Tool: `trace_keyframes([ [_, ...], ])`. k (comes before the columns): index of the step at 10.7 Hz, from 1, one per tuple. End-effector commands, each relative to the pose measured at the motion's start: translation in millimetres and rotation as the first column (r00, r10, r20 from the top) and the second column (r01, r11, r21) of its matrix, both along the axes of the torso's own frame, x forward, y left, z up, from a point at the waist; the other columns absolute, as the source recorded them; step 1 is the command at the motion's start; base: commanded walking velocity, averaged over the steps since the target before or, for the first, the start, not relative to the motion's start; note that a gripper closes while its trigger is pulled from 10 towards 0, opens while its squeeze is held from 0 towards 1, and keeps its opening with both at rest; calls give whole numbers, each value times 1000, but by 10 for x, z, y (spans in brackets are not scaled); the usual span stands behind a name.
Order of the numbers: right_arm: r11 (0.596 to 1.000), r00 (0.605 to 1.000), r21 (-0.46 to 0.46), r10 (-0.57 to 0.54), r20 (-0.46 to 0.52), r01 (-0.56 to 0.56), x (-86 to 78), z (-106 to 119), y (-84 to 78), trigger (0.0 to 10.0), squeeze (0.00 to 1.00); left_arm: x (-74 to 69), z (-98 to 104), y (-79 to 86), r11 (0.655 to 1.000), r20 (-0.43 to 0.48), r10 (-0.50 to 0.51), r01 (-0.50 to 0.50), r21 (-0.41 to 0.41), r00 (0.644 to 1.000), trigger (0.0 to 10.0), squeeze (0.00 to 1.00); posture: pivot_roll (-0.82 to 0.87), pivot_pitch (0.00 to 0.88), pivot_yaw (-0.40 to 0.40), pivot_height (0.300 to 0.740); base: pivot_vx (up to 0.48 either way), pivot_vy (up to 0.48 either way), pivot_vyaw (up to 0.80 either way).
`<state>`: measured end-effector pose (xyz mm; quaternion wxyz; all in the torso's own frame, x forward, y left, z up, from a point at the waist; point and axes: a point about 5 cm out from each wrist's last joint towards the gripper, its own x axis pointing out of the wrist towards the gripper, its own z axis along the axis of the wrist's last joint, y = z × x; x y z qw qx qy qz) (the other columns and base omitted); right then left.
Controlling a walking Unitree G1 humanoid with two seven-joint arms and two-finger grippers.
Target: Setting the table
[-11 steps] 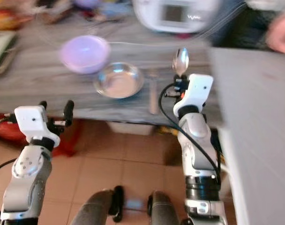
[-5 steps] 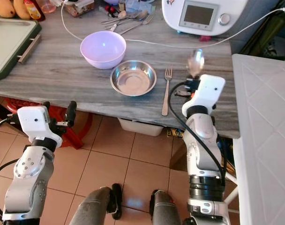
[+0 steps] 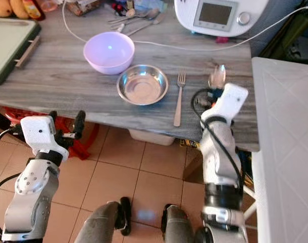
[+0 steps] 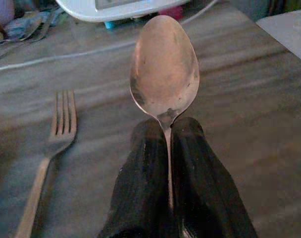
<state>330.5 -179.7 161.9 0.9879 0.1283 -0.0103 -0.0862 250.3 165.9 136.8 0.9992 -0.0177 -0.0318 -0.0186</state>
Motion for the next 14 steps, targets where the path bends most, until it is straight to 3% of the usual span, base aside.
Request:
trace_keyframes([
  [1,1000,999,-2,22,-43,-22,7,-74,31,10000,0,-38,-3,3,1000,-7,-3,3,1,1000,10000,0,30,256,24,740,0,0,0],
  [5,993,989,71,100,-109,-92,44,-171,172,10000,0,-36,-16,-39,1000,-17,-18,18,-10,1000,10000,0,25,255,26,740,0,0,0],
  [13,991,985,76,121,-125,-112,103,-181,149,10000,0,-41,-34,-60,1000,-29,-24,24,-15,999,10000,0,23,260,24,740,0,0,0],
  [14,987,982,93,144,-125,-133,89,-200,193,10000,1000,-39,-38,-61,1000,-31,-24,24,-14,999,10000,0,23,260,23,740,0,0,0],
])
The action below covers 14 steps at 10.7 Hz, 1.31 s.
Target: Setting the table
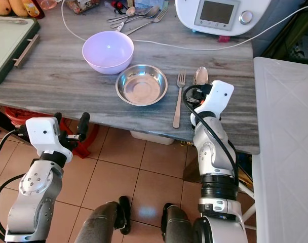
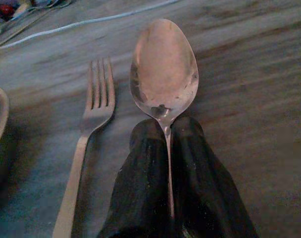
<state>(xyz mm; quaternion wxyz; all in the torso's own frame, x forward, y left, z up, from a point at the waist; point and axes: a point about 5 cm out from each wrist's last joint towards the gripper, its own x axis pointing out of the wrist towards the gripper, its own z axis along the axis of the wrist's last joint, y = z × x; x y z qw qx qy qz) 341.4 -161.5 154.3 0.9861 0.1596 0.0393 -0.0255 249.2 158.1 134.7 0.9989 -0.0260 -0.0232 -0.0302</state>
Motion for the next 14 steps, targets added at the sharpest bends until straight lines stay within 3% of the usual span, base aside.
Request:
trace_keyframes([
  [1,1000,998,10,21,-62,-20,-31,-141,36,10000,1000,-26,-19,20,1000,-16,0,0,4,1000,10000,0,23,261,22,740,0,0,0],
  [4,999,997,-7,36,-63,-36,-44,-147,33,10000,1000,-18,-21,26,1000,-14,4,-4,9,1000,10000,0,22,254,22,740,0,0,0],
  [6,999,1000,-47,25,-13,-25,-49,-35,-40,10000,980,-9,-12,17,1000,-10,4,-4,5,1000,10000,0,21,248,21,740,0,0,0],
  [7,998,1000,-55,20,15,-20,-58,17,-61,10000,878,-9,-8,18,1000,-8,4,-4,4,1000,10000,0,21,248,21,740,0,0,0],
  [8,998,997,-65,18,80,-12,-96,133,-101,10000,0,-8,-8,22,1000,-5,6,-6,1,1000,10000,0,21,241,21,740,0,0,0],
  [10,986,965,-158,94,246,-56,-229,315,-30,10000,0,-4,-79,20,998,-44,55,-57,-23,997,10000,0,17,207,21,740,0,0,0],
  [12,974,952,-214,134,274,-75,-265,341,79,10000,0,38,-109,-10,997,-56,72,-74,-25,996,10000,0,14,177,15,740,0,0,0],
  [13,973,948,-219,133,288,-70,-277,358,102,10000,1000,61,-102,-15,997,-51,74,-76,-30,996,10000,0,12,170,11,740,0,0,0],
  [14,972,945,-225,138,295,-72,-304,350,122,10000,1000,86,-93,-19,996,-46,79,-81,-33,996,10000,0,10,165,7,740,0,0,0],
])
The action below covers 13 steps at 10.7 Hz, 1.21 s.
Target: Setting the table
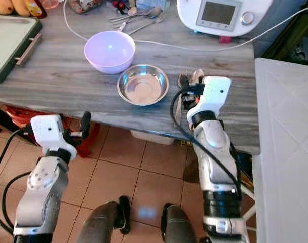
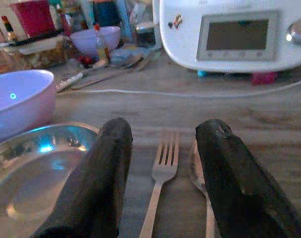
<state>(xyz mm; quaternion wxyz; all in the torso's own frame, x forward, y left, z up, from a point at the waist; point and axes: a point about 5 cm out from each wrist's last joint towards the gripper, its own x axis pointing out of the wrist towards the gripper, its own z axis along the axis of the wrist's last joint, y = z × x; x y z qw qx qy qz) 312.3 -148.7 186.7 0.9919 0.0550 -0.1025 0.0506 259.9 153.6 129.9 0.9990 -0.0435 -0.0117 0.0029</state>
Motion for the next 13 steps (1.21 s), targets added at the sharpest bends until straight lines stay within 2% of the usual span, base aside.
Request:
trace_keyframes([
  [1,1000,1000,-1,-13,5,13,-56,-15,-2,10000,1000,-15,-58,40,1000,-19,22,-22,3,1000,10000,0,6,160,2,740,0,0,0],
  [3,1000,1000,-2,-10,-18,10,-114,-78,22,10000,1000,5,-51,31,1000,-14,28,-28,0,1000,10000,0,4,163,-8,740,0,0,0],
  [4,1000,1000,-10,0,-25,0,-130,-95,42,10000,620,5,-55,32,999,-14,32,-32,-2,999,10000,0,1,163,-10,740,0,0,0],
  [5,1000,1000,-16,-1,-27,0,-131,-100,41,10000,0,3,-60,28,999,-14,32,-32,-3,999,10000,0,1,163,-10,740,0,0,0],
  [8,999,999,-37,-19,-31,18,-128,-108,14,10000,0,1,-65,27,999,-16,34,-34,-3,999,10000,0,-3,168,-12,740,-89,0,0],
  [10,999,998,14,-45,-48,45,-131,-142,-19,10000,0,6,-71,31,999,-19,35,-36,-5,999,10000,0,-5,170,-11,740,-281,0,0],
  [13,998,996,17,-57,-61,59,-117,-170,-46,10000,0,9,-74,38,999,-22,37,-37,-3,999,10000,0,-1,170,-11,740,-304,0,0],
])
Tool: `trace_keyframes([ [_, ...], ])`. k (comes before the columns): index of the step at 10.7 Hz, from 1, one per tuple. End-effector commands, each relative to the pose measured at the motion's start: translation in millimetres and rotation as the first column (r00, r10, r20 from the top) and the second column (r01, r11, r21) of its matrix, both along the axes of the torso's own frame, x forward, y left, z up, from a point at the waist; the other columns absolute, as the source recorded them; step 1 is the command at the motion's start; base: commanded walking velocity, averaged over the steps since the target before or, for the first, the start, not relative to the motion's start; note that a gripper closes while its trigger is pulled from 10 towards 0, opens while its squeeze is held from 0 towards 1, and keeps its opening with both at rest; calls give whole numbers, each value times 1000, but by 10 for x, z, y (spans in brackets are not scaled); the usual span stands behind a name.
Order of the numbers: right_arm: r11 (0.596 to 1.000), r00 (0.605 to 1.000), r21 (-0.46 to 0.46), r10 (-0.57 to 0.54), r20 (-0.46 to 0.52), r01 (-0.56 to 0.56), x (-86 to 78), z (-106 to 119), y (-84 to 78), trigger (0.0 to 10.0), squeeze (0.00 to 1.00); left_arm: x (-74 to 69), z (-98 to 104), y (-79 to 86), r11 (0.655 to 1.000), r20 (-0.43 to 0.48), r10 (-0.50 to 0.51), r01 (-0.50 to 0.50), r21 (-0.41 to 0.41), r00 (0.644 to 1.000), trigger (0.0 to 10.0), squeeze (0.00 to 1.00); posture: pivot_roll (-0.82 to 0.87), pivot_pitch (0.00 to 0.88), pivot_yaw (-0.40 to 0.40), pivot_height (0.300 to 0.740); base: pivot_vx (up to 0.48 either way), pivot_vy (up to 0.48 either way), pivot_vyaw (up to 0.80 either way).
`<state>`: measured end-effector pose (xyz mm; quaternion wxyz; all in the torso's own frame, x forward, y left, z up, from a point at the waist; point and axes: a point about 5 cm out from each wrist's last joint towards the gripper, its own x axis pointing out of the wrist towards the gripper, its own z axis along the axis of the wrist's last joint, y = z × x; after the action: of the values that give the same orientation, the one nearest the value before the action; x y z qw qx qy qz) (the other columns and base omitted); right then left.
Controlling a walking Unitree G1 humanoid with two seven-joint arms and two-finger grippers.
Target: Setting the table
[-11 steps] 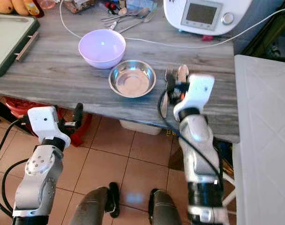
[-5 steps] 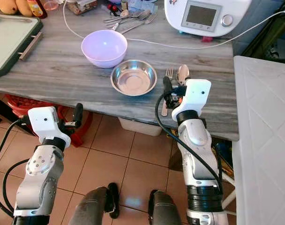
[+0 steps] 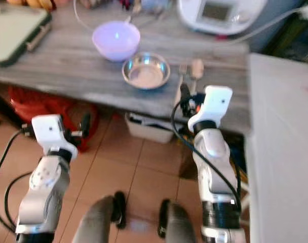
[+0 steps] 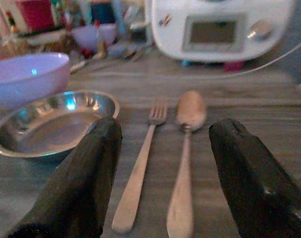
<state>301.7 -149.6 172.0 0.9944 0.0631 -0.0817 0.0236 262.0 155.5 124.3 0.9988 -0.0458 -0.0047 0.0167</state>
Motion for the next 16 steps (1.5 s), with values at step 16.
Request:
trace_keyframes([
  [16,989,992,-134,-79,-95,66,-202,-411,-245,10000,0,-142,-111,-51,989,26,-137,138,-46,990,10000,0,-14,72,-13,740,-128,-139,-100],
])
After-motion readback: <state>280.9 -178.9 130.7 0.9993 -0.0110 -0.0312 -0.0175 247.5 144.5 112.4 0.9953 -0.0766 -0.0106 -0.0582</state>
